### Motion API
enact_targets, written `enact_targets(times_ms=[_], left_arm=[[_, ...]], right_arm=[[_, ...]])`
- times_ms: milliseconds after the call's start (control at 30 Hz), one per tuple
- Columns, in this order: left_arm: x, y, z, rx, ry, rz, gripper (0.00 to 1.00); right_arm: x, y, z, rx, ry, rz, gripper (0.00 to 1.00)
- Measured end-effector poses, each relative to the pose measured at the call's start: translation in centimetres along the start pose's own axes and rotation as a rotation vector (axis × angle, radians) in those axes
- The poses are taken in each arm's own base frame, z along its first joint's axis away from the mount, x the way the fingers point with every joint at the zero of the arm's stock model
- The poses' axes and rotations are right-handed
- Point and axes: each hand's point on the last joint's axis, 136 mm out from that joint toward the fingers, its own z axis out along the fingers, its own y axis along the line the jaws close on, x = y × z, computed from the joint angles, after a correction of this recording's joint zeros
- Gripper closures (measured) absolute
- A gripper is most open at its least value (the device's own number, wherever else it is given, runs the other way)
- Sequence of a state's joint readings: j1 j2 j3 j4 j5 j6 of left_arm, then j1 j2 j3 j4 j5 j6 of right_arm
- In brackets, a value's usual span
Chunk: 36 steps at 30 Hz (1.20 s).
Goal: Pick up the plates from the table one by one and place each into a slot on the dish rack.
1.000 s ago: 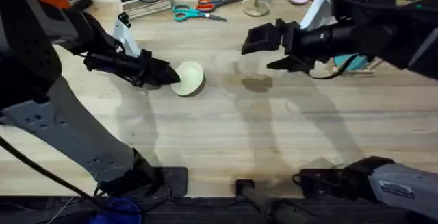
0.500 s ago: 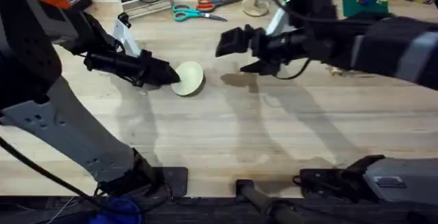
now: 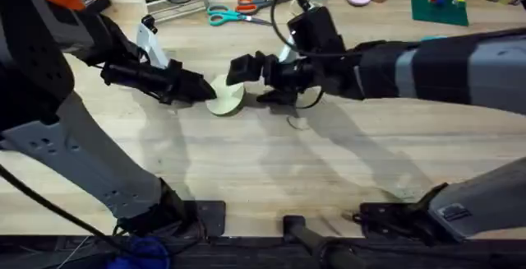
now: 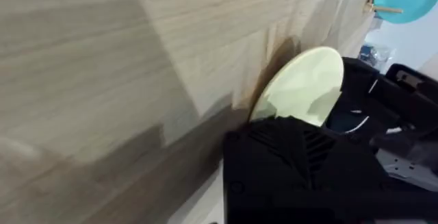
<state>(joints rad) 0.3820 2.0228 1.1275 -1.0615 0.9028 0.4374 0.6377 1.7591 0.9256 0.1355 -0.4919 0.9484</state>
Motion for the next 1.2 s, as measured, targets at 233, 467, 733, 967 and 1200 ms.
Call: enact_targets(times_ms=[233,467,733,967,1200], left_arm=[[0.0,0.0,0.0,0.0,0.0,0.0,0.96],[0.0,0.0,0.0,0.0,0.0,0.0,0.96],[0.0,0.0,0.0,0.0,-0.001,0.001,0.959],[0.0,0.0,0.0,0.0,-0.001,0.001,0.96],[-0.1,0.0,0.0,0.002,-0.004,0.003,0.96]], right_arm=[[0.5,0.6,0.8,-0.018,0.003,-0.011,0.007],[0.4,0.5,1.1,0.004,-0.025,-0.015,0.007],[0.4,1.0,1.7,0.025,-0.079,-0.047,0.007],[-0.7,1.3,2.5,-0.005,-0.123,-0.044,0.007],[-0.9,2.0,3.4,-0.05,-0.139,-0.027,0.007]])
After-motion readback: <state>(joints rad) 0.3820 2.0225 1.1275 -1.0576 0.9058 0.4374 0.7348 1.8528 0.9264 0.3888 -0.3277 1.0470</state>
